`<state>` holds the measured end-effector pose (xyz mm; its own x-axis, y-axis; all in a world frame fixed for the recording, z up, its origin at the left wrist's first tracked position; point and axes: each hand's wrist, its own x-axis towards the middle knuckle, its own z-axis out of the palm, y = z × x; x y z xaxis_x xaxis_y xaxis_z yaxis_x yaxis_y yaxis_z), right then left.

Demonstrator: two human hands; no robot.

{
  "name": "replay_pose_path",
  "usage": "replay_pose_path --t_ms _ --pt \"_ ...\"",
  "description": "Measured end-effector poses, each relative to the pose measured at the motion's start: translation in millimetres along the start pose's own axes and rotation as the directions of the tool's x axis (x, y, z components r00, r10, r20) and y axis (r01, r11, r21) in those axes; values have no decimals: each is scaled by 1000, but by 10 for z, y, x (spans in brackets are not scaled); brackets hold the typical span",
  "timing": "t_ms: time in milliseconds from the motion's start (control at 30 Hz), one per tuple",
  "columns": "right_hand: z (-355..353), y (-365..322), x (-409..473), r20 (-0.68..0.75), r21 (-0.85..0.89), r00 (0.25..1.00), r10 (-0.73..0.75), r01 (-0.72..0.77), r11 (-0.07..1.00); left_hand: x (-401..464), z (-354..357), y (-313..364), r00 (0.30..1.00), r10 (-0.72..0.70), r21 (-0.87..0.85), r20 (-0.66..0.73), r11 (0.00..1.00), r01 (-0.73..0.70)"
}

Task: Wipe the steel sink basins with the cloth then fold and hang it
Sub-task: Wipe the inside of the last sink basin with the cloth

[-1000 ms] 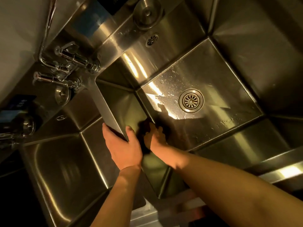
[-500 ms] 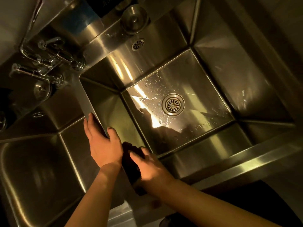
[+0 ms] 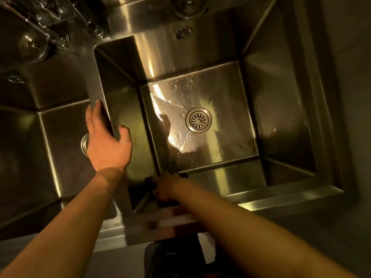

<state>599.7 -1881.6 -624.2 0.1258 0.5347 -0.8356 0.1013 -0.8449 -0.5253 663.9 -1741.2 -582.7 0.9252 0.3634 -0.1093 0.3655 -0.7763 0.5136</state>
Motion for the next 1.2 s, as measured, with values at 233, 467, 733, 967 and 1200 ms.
replay_pose_path --t_ms 233,467,733,967,1200 --pt "10 1018 55 71 56 971 230 -234 971 10 -8 23 999 -43 -26 12 999 43" --pt "-102 2242 -608 10 9 852 524 -524 852 16 -20 52 998 -54 -30 14 998 54" --pt "-103 1549 -353 50 -92 889 456 -450 888 30 -23 43 998 -51 -37 27 998 52" --pt "100 359 5 13 46 988 152 -152 987 16 -42 51 998 -57 -26 30 998 57" --pt "-6 660 -272 -31 142 998 45 -40 989 12 -47 78 999 -23 -16 21 1000 24"
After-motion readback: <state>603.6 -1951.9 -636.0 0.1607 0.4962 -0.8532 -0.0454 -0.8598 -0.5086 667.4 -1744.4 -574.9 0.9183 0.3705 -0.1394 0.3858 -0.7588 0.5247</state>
